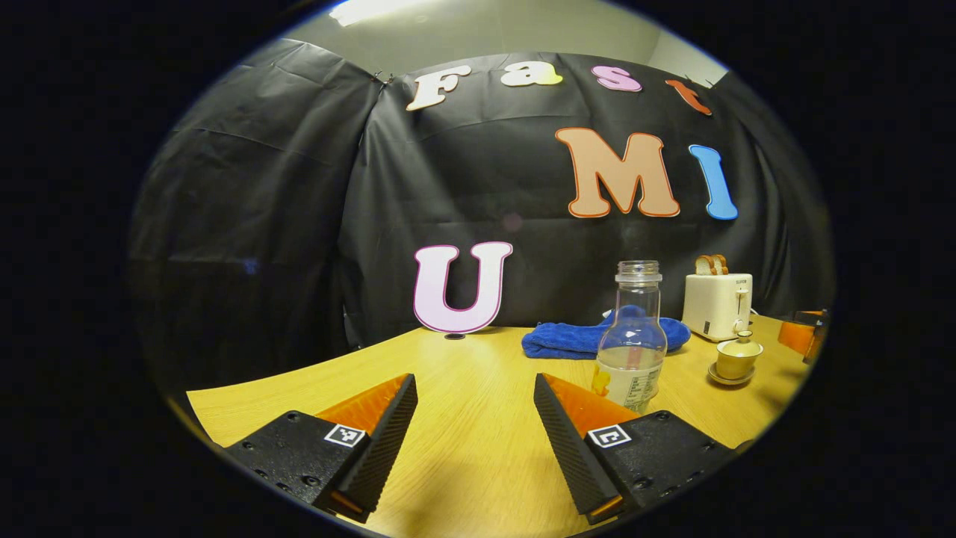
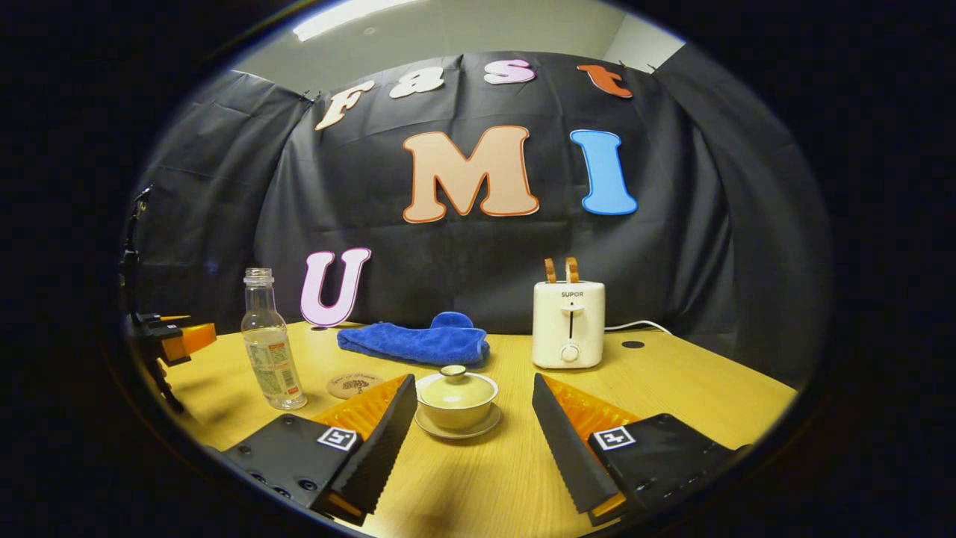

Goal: Open the teacup lid with one hand, grasp the water bottle and pour water into the teacup with the other hand; after pouring, place the water bottle on the coaster and then close the teacup lid.

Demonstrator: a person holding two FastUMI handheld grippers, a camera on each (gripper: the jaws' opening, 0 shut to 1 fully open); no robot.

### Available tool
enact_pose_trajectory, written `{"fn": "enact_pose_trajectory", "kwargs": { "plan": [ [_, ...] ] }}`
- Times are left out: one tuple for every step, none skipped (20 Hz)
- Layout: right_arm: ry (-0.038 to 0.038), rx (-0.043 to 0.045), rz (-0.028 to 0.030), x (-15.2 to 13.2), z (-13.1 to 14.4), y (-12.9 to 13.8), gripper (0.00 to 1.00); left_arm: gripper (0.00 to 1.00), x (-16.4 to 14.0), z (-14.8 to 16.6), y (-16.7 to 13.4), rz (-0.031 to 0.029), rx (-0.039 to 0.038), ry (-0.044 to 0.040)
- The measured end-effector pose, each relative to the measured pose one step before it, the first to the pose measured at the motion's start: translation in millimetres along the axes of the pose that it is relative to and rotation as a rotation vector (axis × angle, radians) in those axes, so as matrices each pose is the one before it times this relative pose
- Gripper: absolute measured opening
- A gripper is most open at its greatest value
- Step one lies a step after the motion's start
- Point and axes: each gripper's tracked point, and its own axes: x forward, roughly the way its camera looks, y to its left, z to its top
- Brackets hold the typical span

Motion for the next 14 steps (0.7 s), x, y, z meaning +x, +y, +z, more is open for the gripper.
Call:
{"fn": "enact_pose_trajectory", "kwargs": {
  "plan": [
    [0.00527, -0.00052, 0.00724, 5.00, -1.66, 2.08, 0.98, 0.92, 0.06, -0.39, -0.49, -0.00191, -0.00005, 0.00035],
    [0.00473, -0.00050, 0.00840, 3.94, -0.13, 1.27, 0.96, 0.92, -0.37, 0.11, -0.41, -0.00108, -0.00025, -0.00014],
    [0.00586, 0.00105, 0.00892, 6.19, -1.18, 2.28, 0.96, 0.92, 0.26, -0.41, 0.14, -0.00052, 0.00017, -0.00009],
    [0.00714, -0.00044, 0.01116, 6.00, -1.08, 2.62, 0.96, 0.92, 0.58, 0.65, 0.38, -0.00005, 0.00021, -0.00044],
    [0.00747, 0.00053, 0.01005, 8.06, -0.98, 2.25, 0.98, 0.92, -0.39, -0.28, -0.54, -0.00008, 0.00116, -0.00075],
    [0.00677, -0.00053, 0.00468, 6.36, -0.33, 0.69, 0.98, 0.92, 0.28, -0.03, 0.28, 0.00016, -0.00068, 0.00033],
    [0.00704, -0.00028, 0.00309, 5.32, -1.78, 1.27, 0.98, 0.92, 0.13, -0.36, -0.17, -0.00003, 0.00064, -0.00018],
    [0.00823, 0.00044, 0.00374, 5.01, -0.37, 0.83, 0.96, 0.92, 0.19, 0.61, 0.14, 0.00001, -0.00018, -0.00063],
    [0.00933, -0.00099, 0.00358, 5.52, -1.40, 1.42, 0.96, 0.92, -0.48, -0.46, -0.09, -0.00003, 0.00008, 0.00060],
    [0.01009, -0.00144, 0.00328, 6.43, -1.10, 0.52, 0.96, 0.92, 0.24, 0.08, -0.21, -0.00004, -0.00011, -0.00046],
    [0.00865, -0.00151, 0.00211, 4.17, -1.28, 0.98, 0.96, 0.92, 0.17, -0.06, 0.13, -0.00008, 0.00026, 0.00046],
    [0.00739, -0.00032, -0.00288, 5.43, -0.38, -0.25, 0.96, 0.92, -0.07, 0.30, 0.16, -0.00015, -0.00020, -0.00034],
    [0.00906, -0.00073, -0.00277, 4.10, -1.30, -0.48, 0.96, 0.92, -0.13, -0.80, 0.01, -0.00004, 0.00015, 0.00019],
    [0.01118, -0.00086, -0.00525, 4.28, -1.29, -1.12, 0.98, 0.92, -0.15, 0.53, 0.33, 0.00002, -0.00010, -0.00021]
  ]
}}
